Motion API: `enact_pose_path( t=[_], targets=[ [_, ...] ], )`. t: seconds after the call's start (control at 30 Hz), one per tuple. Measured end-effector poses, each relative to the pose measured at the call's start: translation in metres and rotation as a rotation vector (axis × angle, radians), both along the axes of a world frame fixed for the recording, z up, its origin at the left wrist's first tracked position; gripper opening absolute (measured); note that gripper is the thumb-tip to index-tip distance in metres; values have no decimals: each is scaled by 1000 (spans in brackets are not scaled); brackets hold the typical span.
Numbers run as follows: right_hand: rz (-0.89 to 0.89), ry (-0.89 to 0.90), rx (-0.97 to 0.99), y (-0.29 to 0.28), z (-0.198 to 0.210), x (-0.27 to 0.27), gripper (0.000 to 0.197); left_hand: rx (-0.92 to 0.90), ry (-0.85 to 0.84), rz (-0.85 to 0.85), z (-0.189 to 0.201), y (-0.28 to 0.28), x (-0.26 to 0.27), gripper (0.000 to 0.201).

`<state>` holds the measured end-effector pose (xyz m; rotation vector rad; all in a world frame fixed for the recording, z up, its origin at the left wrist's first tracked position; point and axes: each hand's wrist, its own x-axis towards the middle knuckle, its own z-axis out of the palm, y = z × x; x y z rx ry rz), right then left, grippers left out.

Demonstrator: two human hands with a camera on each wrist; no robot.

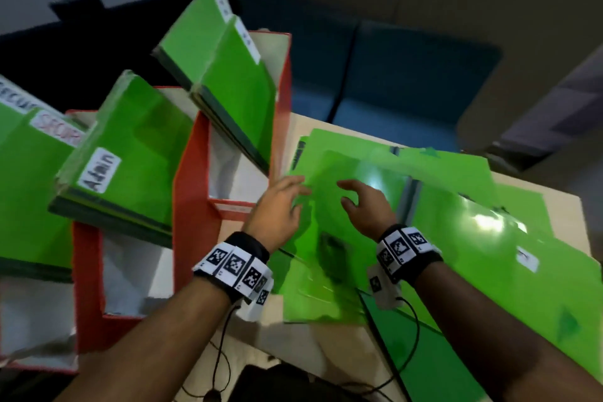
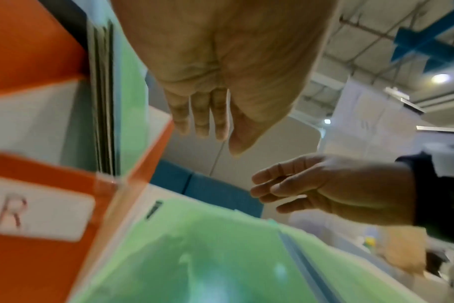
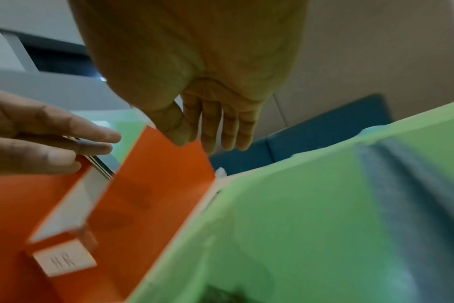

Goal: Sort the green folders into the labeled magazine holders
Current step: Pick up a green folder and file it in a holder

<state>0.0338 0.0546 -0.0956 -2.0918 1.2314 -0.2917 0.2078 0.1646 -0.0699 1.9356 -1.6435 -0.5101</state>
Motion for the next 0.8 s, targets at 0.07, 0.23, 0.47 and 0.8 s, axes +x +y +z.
enact_pose_path(
  t=[0.07,0.23,0.47,0.8],
  targets=[
    [44,156,12,5,-21,-36,40,126,8,-87,-27,-6,-22,38],
    [142,412,96,33,-62,-105,65,412,-49,-236,-92,-5,-57,70],
    [233,529,-74,55,-82,-161,83,545,-261,-276,-124,19,-69,91],
    [208,629,2,63,-90,-192,103,533,-379,-417,-123,29,-74,85]
  ],
)
